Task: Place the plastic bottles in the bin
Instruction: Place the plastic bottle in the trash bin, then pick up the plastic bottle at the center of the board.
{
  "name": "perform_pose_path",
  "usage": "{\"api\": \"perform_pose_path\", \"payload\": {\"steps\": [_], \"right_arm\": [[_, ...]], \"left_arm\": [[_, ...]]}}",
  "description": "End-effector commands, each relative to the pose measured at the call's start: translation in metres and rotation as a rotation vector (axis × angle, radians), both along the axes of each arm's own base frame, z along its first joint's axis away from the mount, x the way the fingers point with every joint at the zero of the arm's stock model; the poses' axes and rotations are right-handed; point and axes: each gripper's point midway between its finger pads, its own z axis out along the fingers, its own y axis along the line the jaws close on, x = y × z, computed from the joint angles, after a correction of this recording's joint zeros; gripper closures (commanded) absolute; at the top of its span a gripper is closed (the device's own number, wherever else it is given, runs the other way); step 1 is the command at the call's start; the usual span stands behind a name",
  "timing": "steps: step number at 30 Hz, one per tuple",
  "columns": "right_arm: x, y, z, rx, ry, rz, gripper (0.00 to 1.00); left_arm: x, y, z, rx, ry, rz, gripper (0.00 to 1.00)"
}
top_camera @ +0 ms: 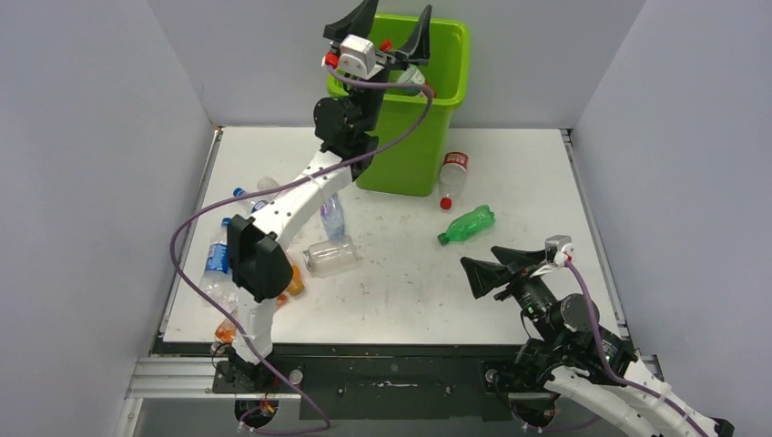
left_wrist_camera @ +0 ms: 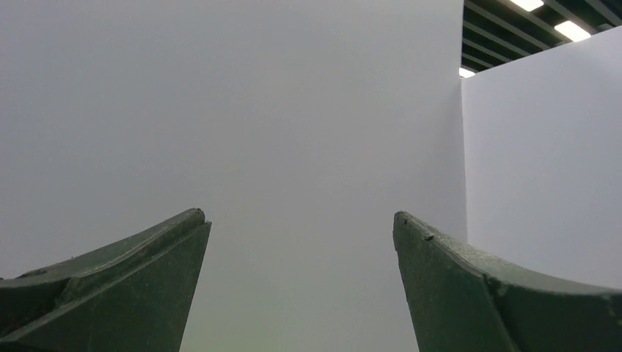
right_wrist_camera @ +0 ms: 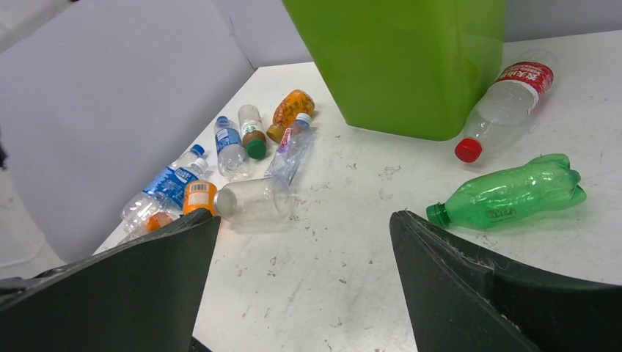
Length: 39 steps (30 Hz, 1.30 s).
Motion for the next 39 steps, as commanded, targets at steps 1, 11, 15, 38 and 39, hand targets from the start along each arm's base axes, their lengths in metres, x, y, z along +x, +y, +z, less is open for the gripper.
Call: {"api": "perform_pose_path", "payload": {"steps": [1, 11, 15, 38, 39], "right_arm": [[0.006, -0.002, 0.013, 0.02, -0.002, -0.036, 0.1], [0.033, 0.009, -0.03, -0.022, 0.16, -0.157, 0.1], [0.043, 0.019, -0.041, 0.03, 0.2, -0.185, 0.1], [0.165, -0.076, -0.152, 0.249, 0.525, -0.601, 0.1], [0.169, -0.076, -0.153, 0.25, 0.524, -0.61, 0.1]], "left_arm": [[-0.123, 0.039, 0.067, -0.078, -0.172, 0.055, 0.04], [-0.176, 0.115, -0.05, 0.071, 0.461, 0.114, 0.04], [-0.182, 0.155, -0.139, 0.193, 0.731, 0.224, 0.04], [-0.198, 0.169, -0.338, 0.325, 1.117, -0.027, 0.04], [-0.199, 0.171, -0.337, 0.317, 1.11, -0.027, 0.04]]}}
